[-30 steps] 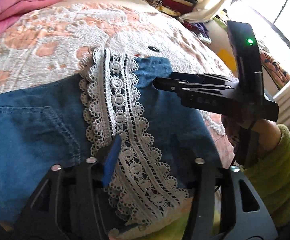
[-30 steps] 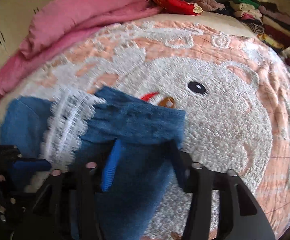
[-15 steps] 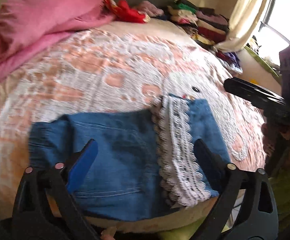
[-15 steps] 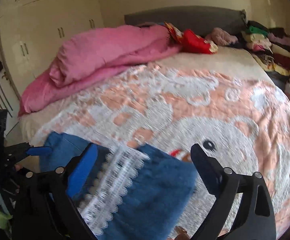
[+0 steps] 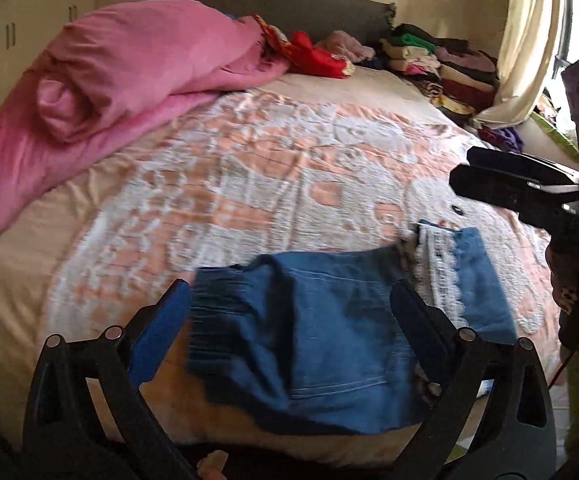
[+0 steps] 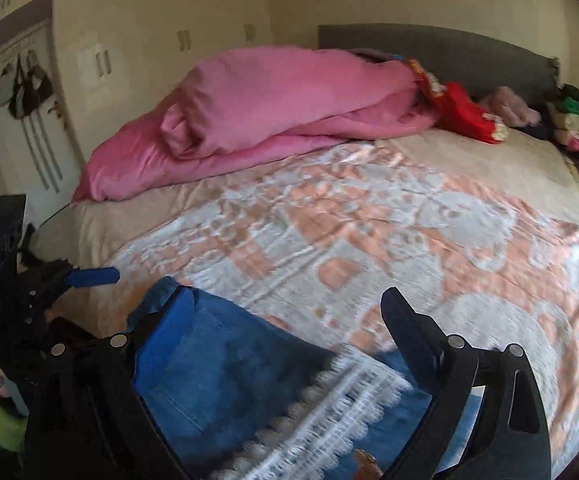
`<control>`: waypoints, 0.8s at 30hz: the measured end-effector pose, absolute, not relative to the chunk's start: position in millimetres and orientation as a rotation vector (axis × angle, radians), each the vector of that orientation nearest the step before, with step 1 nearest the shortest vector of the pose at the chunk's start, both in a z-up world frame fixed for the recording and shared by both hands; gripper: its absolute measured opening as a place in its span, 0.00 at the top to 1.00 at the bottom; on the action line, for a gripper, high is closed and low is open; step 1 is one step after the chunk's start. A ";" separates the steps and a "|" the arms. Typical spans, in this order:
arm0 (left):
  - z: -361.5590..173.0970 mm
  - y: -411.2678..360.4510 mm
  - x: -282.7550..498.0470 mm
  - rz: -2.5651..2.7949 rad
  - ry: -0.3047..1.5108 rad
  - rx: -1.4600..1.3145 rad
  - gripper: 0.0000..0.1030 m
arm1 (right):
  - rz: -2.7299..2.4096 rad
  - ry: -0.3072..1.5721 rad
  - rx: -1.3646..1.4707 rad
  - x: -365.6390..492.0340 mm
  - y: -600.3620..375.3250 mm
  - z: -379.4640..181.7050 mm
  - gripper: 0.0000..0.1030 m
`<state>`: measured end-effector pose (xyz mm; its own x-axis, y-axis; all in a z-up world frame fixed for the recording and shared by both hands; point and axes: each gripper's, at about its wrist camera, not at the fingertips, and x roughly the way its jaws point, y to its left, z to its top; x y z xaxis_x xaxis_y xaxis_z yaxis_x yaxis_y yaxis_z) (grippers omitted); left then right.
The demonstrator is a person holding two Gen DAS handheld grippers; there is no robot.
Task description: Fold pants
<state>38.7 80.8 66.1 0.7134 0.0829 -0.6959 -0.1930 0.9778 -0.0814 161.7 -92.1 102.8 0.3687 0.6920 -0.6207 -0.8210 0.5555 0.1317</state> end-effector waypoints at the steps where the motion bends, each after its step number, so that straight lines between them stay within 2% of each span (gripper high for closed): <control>1: 66.3 86.3 37.0 0.167 0.761 -0.157 0.10 | 0.999 0.692 -0.227 161.3 -84.1 101.0 0.09; 8: 65.7 125.2 23.4 0.237 0.757 -0.206 0.09 | 1.063 0.758 -0.318 162.6 -31.5 80.1 0.09; 12: 49.4 144.2 24.6 0.297 0.821 -0.192 0.09 | 1.107 0.809 -0.353 163.7 -5.1 66.0 0.09; 22: -2.9 154.2 29.9 0.084 0.994 -0.403 0.10 | 1.239 0.941 -0.465 157.2 56.9 31.9 0.09; 24: -16.2 148.2 33.9 0.057 1.032 -0.419 0.14 | 1.268 0.955 -0.499 152.5 66.1 26.9 0.09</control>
